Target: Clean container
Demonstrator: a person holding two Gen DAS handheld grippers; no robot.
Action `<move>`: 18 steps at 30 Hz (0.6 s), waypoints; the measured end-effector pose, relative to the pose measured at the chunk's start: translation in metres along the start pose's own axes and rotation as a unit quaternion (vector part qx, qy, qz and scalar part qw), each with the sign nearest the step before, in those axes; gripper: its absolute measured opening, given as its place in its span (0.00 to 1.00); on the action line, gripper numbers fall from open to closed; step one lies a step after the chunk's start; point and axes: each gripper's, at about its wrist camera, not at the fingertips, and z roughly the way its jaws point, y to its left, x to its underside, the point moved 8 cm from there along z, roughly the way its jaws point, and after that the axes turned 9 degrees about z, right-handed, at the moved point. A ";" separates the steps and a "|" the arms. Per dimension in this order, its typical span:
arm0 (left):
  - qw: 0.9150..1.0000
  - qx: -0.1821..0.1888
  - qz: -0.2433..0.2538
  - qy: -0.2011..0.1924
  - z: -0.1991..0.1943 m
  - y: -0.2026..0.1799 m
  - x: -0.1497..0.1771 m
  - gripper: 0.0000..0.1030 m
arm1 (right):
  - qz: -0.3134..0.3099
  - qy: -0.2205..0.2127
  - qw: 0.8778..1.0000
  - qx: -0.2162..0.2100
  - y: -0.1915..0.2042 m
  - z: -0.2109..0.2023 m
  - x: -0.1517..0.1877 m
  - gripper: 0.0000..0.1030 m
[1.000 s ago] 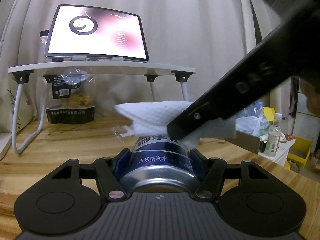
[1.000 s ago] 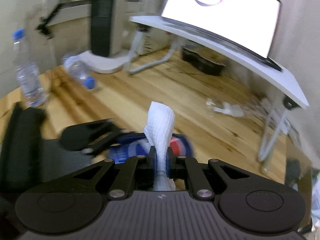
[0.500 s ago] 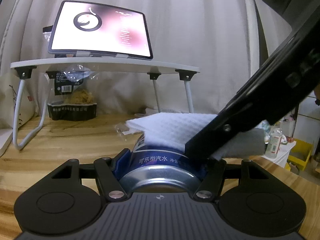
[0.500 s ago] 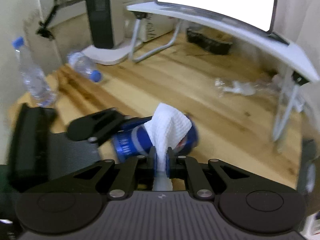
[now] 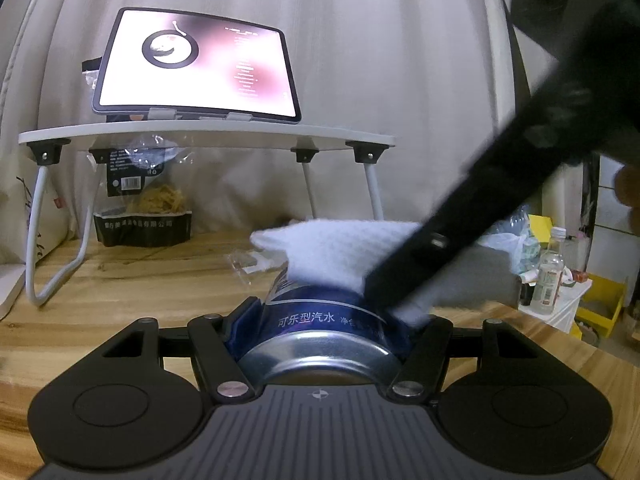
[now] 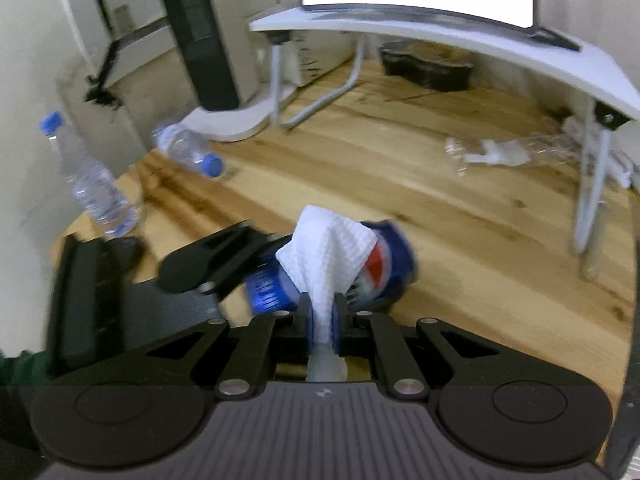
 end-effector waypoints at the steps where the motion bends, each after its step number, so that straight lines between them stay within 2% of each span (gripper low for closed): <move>1: 1.000 -0.001 0.000 0.000 0.000 0.000 0.000 0.65 | 0.002 -0.007 1.000 0.010 -0.004 0.001 -0.003 0.12; 5: 1.000 -0.005 0.002 -0.002 0.000 0.000 0.000 0.65 | 0.016 -0.019 0.999 0.028 -0.015 0.006 -0.015 0.12; 9: 1.000 -0.013 0.001 -0.002 0.000 0.002 -0.001 0.65 | 0.017 -0.023 0.999 0.028 -0.015 0.012 -0.025 0.12; 18: 1.000 -0.007 0.007 -0.001 0.001 0.000 -0.001 0.65 | -0.034 -0.012 0.999 -0.006 0.032 0.010 -0.010 0.12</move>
